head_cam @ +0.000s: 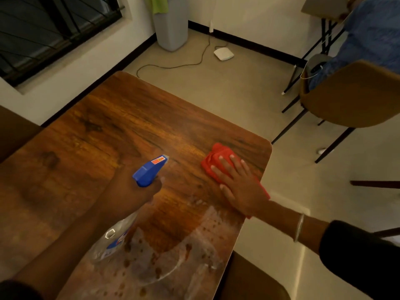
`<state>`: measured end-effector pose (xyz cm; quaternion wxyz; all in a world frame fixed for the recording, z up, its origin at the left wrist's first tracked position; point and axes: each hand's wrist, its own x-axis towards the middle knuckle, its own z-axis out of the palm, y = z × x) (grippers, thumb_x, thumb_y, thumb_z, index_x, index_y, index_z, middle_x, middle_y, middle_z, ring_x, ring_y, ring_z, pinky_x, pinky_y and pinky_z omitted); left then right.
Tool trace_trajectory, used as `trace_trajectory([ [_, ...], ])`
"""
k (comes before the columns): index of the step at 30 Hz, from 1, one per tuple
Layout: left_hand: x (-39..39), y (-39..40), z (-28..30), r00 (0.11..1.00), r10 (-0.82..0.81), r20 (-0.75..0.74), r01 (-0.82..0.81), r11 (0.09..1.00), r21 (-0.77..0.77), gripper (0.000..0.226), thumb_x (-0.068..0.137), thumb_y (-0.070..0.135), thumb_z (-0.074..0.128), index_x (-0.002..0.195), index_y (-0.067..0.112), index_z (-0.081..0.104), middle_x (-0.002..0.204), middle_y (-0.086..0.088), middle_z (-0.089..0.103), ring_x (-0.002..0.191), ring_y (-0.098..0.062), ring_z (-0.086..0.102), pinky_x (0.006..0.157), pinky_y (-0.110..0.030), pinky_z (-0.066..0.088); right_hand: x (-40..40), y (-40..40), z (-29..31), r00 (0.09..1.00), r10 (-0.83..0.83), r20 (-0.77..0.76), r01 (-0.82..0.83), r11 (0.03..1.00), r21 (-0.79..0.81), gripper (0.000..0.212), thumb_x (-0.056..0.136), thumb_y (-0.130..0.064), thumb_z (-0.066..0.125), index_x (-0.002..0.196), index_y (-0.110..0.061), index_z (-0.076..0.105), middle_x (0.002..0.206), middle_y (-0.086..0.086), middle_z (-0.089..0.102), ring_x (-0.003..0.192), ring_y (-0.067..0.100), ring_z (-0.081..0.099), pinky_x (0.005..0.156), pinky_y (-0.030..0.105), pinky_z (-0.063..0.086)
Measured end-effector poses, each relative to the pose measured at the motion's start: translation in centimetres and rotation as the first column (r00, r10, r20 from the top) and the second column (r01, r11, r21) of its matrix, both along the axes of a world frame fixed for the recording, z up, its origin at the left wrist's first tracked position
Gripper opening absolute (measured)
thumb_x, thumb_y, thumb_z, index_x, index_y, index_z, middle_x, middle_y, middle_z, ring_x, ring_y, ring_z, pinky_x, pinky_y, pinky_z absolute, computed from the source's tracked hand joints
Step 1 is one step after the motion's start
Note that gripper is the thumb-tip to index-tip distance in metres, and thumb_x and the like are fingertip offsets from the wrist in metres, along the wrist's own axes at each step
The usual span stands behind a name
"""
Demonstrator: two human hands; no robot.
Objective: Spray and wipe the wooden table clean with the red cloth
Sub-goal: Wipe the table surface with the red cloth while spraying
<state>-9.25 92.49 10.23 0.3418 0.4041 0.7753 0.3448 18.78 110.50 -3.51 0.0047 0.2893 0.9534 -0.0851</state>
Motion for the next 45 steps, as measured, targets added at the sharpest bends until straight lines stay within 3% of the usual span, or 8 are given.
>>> trace_trajectory([
  [7, -1.4, -3.5, 0.5, 0.997, 0.021, -0.078, -0.023, 0.999, -0.027, 0.04, 0.065, 0.063, 0.062, 0.08, 0.026, 0.061, 0.067, 0.0, 0.072, 0.053, -0.012, 0.068, 0.047, -0.021, 0.052, -1.7, -7.3, -1.0, 0.881, 0.473, 0.009, -0.473, 0.881, -0.019, 0.059, 0.11, -0.042, 0.035, 0.166, -0.042, 0.015, 0.176, -0.003, 0.0, 0.162, 0.032, -0.004, 0.129, 0.054, 0.007],
  [15, -2.5, -9.5, 2.0, 0.987, 0.106, -0.12, -0.098, 0.993, 0.066, 0.013, 0.077, 0.039, 0.071, 0.069, 0.036, 0.062, 0.054, 0.01, 0.066, 0.043, -0.002, 0.06, 0.041, -0.007, 0.045, -14.3, -9.2, 0.7, 0.997, 0.082, 0.001, -0.082, 0.995, -0.052, 0.062, 0.102, -0.042, 0.03, 0.164, -0.034, 0.03, 0.175, 0.006, 0.012, 0.161, 0.04, 0.003, 0.125, 0.061, 0.013],
  [23, -3.3, -14.2, 2.8, 0.985, 0.156, -0.077, -0.154, 0.987, 0.041, 0.023, 0.082, 0.02, 0.072, 0.068, 0.011, 0.056, 0.048, 0.001, 0.055, 0.04, -0.005, 0.049, 0.047, -0.024, 0.041, -12.4, -21.7, -1.7, 0.76, 0.648, -0.051, -0.649, 0.761, -0.012, 0.057, 0.109, -0.043, 0.027, 0.165, -0.034, 0.023, 0.176, 0.001, 0.005, 0.162, 0.033, -0.002, 0.128, 0.058, 0.008],
  [28, -3.0, -16.5, 2.8, 0.98, 0.2, 0.02, -0.201, 0.979, 0.042, 0.037, 0.07, 0.041, 0.07, 0.066, 0.007, 0.055, 0.052, -0.021, 0.053, 0.047, -0.023, 0.053, 0.055, -0.033, 0.046, -16.1, -13.7, 1.9, 0.979, 0.196, 0.061, -0.194, 0.98, -0.042, 0.058, 0.11, -0.039, 0.031, 0.166, -0.037, 0.017, 0.176, 0.002, 0.003, 0.162, 0.032, -0.003, 0.128, 0.058, 0.006],
  [31, -2.0, -18.1, 2.3, 0.983, 0.184, -0.012, -0.183, 0.982, 0.036, 0.021, 0.079, 0.027, 0.073, 0.071, 0.011, 0.06, 0.064, -0.022, 0.061, 0.049, -0.017, 0.059, 0.05, -0.024, 0.049, -17.3, -15.7, 2.0, 0.999, 0.013, 0.037, -0.01, 0.997, -0.07, 0.06, 0.109, -0.038, 0.032, 0.167, -0.034, 0.016, 0.176, 0.004, 0.001, 0.162, 0.033, -0.005, 0.127, 0.058, 0.01],
  [36, -1.4, -19.0, 2.5, 0.988, 0.153, 0.02, -0.154, 0.988, 0.036, 0.017, 0.081, 0.025, 0.071, 0.071, 0.019, 0.059, 0.072, -0.011, 0.067, 0.049, -0.011, 0.062, 0.044, -0.011, 0.048, -11.8, -24.0, -0.2, 0.983, 0.182, -0.021, -0.183, 0.977, -0.105, 0.061, 0.108, -0.042, 0.032, 0.166, -0.038, 0.014, 0.176, 0.001, -0.001, 0.162, 0.034, -0.003, 0.129, 0.057, 0.003],
  [40, -0.9, -18.5, 3.4, 0.99, 0.143, -0.016, -0.142, 0.987, 0.074, 0.026, 0.081, 0.019, 0.072, 0.062, 0.025, 0.056, 0.048, -0.006, 0.057, 0.042, -0.009, 0.055, 0.045, -0.02, 0.047, -5.5, -25.0, -0.8, 0.967, 0.251, 0.04, -0.248, 0.967, -0.067, 0.068, 0.106, -0.042, 0.036, 0.166, -0.041, 0.004, 0.176, -0.003, -0.005, 0.162, 0.03, -0.003, 0.127, 0.052, -0.002],
  [45, 0.7, -18.9, 4.8, 0.996, 0.033, -0.08, -0.025, 0.995, 0.096, 0.031, 0.08, 0.027, 0.073, 0.065, 0.045, 0.051, 0.071, 0.05, 0.057, 0.065, 0.025, 0.057, 0.051, -0.005, 0.036, -6.1, -16.8, 2.0, 0.975, -0.197, 0.106, 0.207, 0.974, -0.09, 0.062, 0.112, -0.041, 0.024, 0.165, -0.04, -0.008, 0.172, -0.004, -0.023, 0.16, 0.028, -0.02, 0.129, 0.056, -0.004],
])
